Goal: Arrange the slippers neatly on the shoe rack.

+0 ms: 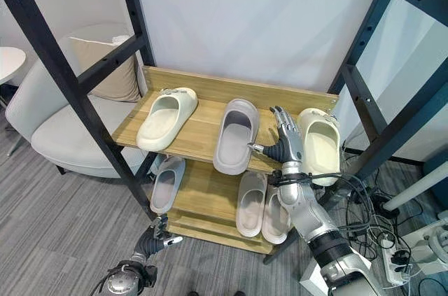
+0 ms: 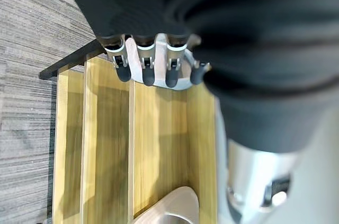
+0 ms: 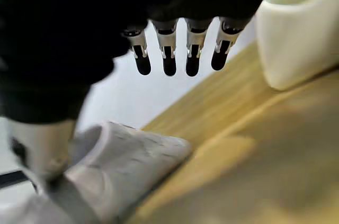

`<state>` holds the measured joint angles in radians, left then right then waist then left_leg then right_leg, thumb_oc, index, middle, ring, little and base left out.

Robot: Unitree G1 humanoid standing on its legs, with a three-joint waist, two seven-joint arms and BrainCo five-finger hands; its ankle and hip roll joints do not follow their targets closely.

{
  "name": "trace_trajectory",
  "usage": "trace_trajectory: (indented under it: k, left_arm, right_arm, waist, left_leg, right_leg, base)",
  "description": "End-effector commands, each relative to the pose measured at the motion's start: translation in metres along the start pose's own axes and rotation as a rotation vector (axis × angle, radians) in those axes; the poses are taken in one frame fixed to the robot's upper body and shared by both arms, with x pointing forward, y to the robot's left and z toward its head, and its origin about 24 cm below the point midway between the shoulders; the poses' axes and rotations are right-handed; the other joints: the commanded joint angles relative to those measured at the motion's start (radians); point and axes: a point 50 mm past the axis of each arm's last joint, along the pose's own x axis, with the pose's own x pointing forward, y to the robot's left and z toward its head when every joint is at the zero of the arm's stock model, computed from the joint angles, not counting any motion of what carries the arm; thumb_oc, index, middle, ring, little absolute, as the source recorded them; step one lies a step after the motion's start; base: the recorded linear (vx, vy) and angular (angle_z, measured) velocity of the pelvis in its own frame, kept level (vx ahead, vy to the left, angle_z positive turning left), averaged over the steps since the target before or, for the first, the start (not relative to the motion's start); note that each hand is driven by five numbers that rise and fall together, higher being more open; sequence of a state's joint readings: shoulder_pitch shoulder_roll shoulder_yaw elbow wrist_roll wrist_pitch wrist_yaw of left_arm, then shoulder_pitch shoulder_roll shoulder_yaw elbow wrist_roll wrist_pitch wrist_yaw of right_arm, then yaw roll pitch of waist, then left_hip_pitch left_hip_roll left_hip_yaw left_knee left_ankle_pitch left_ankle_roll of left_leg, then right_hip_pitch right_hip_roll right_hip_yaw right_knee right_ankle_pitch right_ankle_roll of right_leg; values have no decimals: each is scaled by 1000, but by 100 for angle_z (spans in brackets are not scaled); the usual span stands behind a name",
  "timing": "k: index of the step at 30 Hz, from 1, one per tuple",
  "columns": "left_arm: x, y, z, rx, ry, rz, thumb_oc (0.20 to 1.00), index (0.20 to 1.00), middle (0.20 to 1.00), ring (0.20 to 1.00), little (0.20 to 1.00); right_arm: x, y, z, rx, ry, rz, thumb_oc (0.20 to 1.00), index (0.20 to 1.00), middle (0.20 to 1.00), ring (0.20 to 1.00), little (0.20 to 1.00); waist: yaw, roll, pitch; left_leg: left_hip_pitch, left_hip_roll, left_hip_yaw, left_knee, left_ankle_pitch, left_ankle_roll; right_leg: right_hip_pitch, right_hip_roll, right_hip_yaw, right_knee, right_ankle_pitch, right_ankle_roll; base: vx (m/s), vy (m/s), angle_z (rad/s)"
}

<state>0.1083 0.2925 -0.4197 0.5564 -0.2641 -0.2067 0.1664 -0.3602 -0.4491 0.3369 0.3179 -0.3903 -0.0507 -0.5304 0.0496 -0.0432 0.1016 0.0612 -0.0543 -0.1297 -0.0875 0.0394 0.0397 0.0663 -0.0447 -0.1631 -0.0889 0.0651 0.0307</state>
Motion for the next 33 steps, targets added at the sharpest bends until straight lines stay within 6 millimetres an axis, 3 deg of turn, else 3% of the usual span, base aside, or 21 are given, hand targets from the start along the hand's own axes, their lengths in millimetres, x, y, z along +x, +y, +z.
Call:
trace_trajectory:
  k: [1,2,3,11,12,18,24,33]
  left_arm:
    - [11,11,20,-25,-82,31,1000,1000,1000,1000,1000]
    - [11,11,20,-25,-82,31,1000,1000,1000,1000,1000]
    - [11,11,20,-25,-82,31,1000,1000,1000,1000,1000]
    - [9,13,17,-38,-72,52,1000,1000,1000,1000,1000]
    - [10,12,19,-41,-75,57,1000,1000,1000,1000,1000]
    - [11,8,21,-41,-81,55,1000,1000,1000,1000,1000]
    - [11,8,19,-44,-71,51,1000,1000,1000,1000,1000]
    - [12,12,18,-40,-65,43,1000,1000,1000,1000,1000]
  right_arm:
    - [23,-12,4,-29,-11,-28,448,448,448,448,448]
    - [23,-12,4,-29,-11,-28,401,401,401,401,401]
    - [23,-12,4,-29,-11,-28,200,200,200,200,200]
    - [10,-19,-6,-5,29,-61,200,200,200,200,200]
    - [8,-24,-6,-5,28,-100,1000,1000,1000,1000,1000]
    - [11,-43,7,-10,-33,-207,1000,1000,1000,1000,1000]
    - [19,-48,11,-32,-59,-201,1000,1000,1000,1000,1000]
    - [53,-57,16,-205,-109,-116,1000,1000,1000,1000,1000]
  waist:
    - [42,-16,5]
    - [42,-16,5]
    - [42,-16,5]
    - [25,-7,0]
    - [21,-2,0]
    - [7,3,-2]
    - [12,-2,-4]
    - [42,-29,-3]
  left_leg:
    - [12,-16,-20,0,-152,15]
    - [12,-16,-20,0,-152,15]
    - [12,-16,-20,0,-152,15]
    - [23,-16,-24,0,-157,15]
    - [24,-16,-23,0,-157,14]
    - [25,-15,-24,0,-154,11]
    - [19,-15,-30,0,-151,9]
    - [14,-19,-41,0,-155,8]
  right_leg:
    - [140,-9,2,21,-251,33]
    - [140,-9,2,21,-251,33]
    - [140,-9,2,21,-251,33]
    - [148,-10,3,22,-258,29]
    - [148,-9,5,23,-259,27]
    - [148,-7,8,24,-263,22]
    - [146,-6,-1,25,-262,22]
    - [144,-8,-21,28,-258,29]
  base:
    - [0,0,0]
    - [0,0,0]
    - [0,0,0]
    - [0,0,0]
    - [0,0,0]
    - [-23,-9,0]
    - [-8,-2,0]
    - [-3,15,4]
